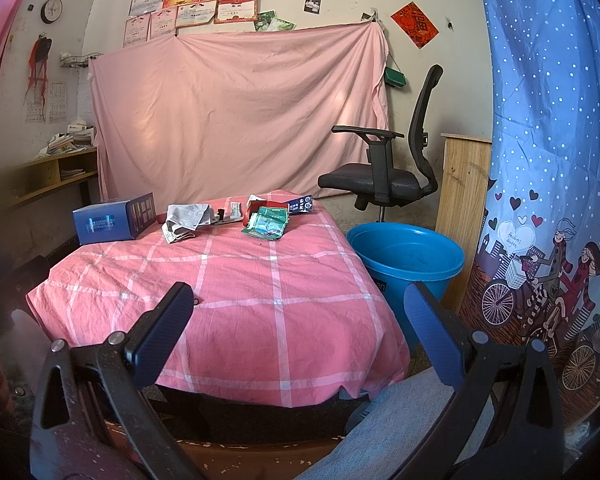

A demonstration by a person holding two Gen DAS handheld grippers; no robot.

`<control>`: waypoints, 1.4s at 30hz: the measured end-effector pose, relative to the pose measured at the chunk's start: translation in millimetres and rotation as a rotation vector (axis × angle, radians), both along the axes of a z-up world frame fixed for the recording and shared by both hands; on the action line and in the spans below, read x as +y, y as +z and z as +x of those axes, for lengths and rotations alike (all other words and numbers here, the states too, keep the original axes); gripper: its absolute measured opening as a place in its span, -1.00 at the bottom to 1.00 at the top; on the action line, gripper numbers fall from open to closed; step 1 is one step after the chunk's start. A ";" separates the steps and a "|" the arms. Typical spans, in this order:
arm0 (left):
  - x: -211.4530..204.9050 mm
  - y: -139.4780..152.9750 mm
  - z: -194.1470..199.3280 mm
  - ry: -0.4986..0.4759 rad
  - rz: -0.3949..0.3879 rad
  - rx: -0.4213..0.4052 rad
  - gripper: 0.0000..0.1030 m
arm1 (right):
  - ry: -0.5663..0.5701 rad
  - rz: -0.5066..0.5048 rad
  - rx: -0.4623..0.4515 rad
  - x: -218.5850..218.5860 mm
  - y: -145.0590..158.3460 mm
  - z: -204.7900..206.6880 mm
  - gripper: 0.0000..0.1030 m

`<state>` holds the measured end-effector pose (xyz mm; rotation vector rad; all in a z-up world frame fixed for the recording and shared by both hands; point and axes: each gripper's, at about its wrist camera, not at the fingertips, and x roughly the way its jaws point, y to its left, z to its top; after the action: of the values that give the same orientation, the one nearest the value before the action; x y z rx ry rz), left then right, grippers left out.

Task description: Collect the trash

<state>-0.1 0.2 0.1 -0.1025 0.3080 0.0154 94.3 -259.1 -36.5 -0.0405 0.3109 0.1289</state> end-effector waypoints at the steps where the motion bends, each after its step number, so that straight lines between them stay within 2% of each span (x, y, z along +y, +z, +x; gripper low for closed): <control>1: 0.0 0.0 0.0 0.000 0.000 0.000 0.96 | 0.000 0.000 0.000 0.0 0.1 -0.2 1.00; 16: -2.6 4.4 3.7 0.009 0.006 0.014 0.96 | 0.004 0.014 0.005 -2.4 2.4 2.1 1.00; 23: -0.4 0.5 14.3 0.049 0.012 0.028 0.96 | 0.022 0.046 0.005 -4.8 4.3 11.7 1.00; 33: 5.0 0.7 45.7 0.091 0.012 0.042 0.96 | 0.067 0.037 -0.014 1.8 7.3 43.3 1.00; 42: 7.4 5.4 78.6 0.128 -0.020 0.016 0.96 | 0.079 0.045 -0.059 -0.3 13.5 76.6 1.00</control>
<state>78.5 7.6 5.5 -0.1417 0.3170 0.1401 171.0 -259.4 -23.0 -0.0125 0.2472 0.2129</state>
